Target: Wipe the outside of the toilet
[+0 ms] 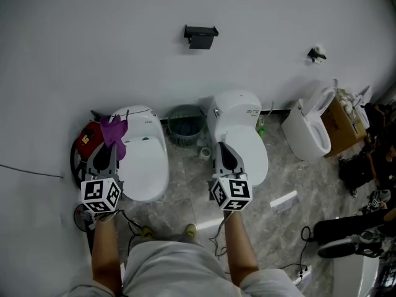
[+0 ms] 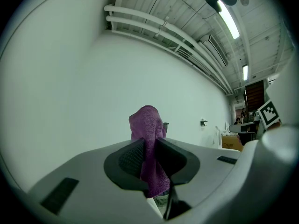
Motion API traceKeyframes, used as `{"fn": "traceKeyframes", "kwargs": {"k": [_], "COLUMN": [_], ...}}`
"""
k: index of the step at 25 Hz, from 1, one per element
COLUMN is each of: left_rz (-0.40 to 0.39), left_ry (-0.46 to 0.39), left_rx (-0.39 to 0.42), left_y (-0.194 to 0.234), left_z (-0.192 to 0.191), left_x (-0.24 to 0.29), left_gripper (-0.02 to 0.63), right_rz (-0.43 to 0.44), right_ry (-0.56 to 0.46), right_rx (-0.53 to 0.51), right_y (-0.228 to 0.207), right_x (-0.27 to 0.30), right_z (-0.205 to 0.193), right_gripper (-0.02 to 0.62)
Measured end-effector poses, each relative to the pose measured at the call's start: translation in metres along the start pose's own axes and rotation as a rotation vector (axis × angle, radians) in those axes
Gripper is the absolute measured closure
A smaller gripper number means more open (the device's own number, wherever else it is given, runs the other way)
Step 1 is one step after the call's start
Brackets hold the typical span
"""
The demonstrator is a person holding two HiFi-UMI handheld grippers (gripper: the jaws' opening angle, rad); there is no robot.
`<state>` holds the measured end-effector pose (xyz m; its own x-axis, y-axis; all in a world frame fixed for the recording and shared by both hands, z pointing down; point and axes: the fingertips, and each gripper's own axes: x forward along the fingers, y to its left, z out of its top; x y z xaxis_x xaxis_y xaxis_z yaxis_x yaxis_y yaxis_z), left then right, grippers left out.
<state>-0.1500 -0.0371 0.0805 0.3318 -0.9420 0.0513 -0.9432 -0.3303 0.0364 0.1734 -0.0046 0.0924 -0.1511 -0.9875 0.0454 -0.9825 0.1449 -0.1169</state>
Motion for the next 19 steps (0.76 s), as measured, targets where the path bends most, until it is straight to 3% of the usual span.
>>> {"fn": "traceKeyframes", "kwargs": {"k": [19], "left_rz": [0.011], "left_ry": [-0.007], "left_rx": [0.040], "left_y": [-0.0028], "left_z": [0.0046], "left_x": [-0.0062], "left_gripper": [0.514], "right_rz": [-0.001], "right_ry": [-0.013], "right_rx": [0.002], "right_y": [-0.0039], "right_x": [-0.0001], "right_z": [0.0023], "right_gripper": [0.589]}}
